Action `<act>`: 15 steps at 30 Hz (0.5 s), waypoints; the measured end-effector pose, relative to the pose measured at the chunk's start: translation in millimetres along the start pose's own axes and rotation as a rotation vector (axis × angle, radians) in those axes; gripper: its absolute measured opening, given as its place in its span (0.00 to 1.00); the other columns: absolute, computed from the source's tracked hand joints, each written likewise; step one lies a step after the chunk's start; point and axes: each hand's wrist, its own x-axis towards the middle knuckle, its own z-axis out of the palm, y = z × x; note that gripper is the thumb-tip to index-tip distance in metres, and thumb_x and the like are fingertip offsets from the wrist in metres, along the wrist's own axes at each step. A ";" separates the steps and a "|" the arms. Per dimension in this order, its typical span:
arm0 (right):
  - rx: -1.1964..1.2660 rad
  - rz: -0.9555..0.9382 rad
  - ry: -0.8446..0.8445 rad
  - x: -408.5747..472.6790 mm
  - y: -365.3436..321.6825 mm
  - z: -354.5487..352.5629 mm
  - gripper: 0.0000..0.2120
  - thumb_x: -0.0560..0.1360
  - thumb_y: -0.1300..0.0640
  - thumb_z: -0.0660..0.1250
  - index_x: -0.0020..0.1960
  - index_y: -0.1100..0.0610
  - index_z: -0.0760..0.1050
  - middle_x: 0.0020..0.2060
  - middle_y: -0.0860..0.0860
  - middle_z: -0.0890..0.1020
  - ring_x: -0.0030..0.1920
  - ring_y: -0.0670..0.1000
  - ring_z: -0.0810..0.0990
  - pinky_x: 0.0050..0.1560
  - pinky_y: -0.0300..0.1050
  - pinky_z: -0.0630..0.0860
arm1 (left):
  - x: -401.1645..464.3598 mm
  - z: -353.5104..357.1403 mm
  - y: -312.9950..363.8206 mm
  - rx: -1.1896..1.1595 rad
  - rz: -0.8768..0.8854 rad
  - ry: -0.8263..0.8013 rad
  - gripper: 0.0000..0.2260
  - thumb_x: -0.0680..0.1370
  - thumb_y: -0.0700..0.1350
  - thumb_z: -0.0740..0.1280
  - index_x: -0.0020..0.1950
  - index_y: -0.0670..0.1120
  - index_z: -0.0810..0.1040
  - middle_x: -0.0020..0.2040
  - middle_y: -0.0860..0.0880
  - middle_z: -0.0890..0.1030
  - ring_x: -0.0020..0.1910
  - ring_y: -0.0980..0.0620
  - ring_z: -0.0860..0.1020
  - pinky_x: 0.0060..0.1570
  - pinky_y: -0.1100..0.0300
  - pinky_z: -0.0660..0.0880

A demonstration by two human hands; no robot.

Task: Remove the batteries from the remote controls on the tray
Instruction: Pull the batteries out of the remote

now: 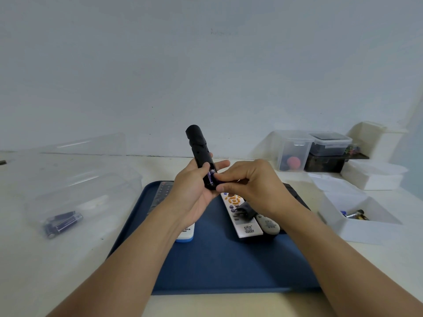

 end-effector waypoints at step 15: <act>0.307 0.359 0.119 2.2 9.2 -10.5 0.13 0.66 0.65 0.80 0.49 0.62 0.81 0.32 0.57 0.71 0.38 0.54 0.78 0.45 0.50 0.79 | -10.8 11.0 -12.7 0.006 -0.086 -0.122 0.13 0.87 0.38 0.54 0.67 0.35 0.72 0.59 0.35 0.83 0.56 0.41 0.84 0.48 0.48 0.84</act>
